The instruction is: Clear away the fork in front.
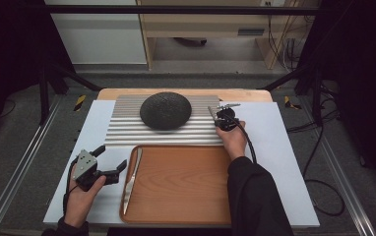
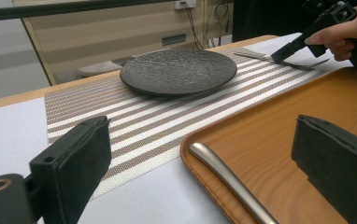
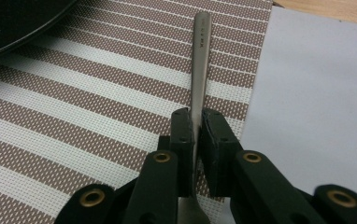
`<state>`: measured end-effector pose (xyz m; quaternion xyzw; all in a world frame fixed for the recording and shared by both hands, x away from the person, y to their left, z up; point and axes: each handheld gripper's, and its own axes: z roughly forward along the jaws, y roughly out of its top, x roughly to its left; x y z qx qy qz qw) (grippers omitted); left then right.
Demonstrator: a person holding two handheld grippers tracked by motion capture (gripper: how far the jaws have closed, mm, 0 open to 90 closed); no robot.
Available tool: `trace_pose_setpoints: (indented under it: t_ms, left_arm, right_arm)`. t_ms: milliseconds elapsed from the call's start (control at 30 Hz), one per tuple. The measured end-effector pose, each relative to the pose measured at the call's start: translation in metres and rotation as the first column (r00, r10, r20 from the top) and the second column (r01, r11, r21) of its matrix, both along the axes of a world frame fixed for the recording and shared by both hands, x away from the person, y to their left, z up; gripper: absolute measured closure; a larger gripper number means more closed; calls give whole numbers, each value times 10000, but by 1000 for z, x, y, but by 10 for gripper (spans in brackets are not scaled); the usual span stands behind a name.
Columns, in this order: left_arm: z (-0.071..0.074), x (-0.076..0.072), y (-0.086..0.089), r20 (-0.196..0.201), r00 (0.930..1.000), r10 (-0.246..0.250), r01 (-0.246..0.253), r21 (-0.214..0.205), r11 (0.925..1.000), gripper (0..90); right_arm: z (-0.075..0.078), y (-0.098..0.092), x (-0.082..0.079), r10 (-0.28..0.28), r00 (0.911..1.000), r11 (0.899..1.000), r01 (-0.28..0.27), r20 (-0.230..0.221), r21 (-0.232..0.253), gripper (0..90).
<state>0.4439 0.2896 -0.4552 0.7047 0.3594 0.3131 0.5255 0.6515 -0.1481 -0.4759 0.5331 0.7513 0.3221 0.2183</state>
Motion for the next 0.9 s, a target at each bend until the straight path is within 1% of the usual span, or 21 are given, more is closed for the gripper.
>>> trace_pose_setpoints:
  t_ms: [367,600,900]
  left_arm:
    - [0,0,0,-7,10000,0,0,-9,10000,51]
    - [0,0,1,-9,10000,10,-10,-18,10000,51]
    - [0,0,1,-5,10000,22,-22,-24,10000,52]
  right_arm:
    - [0,2,0,63,10000,9997,-62,51,-217,850]
    - [1,3,-1,88,9999,9996,-86,61,-270,852]
    - [1,1,-1,82,10000,9999,-83,-47,-129,852]
